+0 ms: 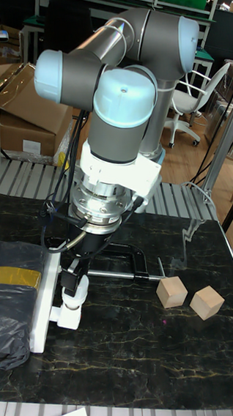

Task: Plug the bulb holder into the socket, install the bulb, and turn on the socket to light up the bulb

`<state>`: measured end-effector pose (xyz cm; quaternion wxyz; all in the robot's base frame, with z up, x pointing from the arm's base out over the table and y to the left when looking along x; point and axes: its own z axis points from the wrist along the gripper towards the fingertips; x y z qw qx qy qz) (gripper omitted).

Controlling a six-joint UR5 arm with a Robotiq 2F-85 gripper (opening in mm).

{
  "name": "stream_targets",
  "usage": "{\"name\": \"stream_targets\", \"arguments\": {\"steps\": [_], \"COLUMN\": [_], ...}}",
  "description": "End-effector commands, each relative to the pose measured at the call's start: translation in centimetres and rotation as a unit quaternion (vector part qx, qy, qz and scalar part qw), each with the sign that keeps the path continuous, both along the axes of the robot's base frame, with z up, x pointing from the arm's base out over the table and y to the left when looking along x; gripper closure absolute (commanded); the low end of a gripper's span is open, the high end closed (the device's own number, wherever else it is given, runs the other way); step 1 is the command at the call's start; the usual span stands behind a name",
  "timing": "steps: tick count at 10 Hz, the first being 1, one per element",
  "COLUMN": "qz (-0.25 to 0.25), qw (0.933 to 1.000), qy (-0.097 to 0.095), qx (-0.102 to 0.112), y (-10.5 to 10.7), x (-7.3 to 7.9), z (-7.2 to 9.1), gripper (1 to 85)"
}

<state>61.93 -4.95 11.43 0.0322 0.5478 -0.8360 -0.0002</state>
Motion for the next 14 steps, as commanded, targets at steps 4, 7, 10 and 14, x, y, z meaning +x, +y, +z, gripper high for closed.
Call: {"name": "stream_targets", "arguments": {"steps": [4,7,10,14], "qz": [-0.038,-0.051,-0.071,-0.127], "qw": [0.9992,0.9987,0.9974,0.9917], "qy": [-0.002,-0.001,0.005,0.021], "qx": [0.010,0.010,0.011,0.011], "y": [0.4,0.4,0.6,0.9], "x": [0.2,0.2,0.0,-0.8], "z": [0.1,-0.1,-0.1,0.0], "gripper": [84.7,84.7,84.7,84.7]}}
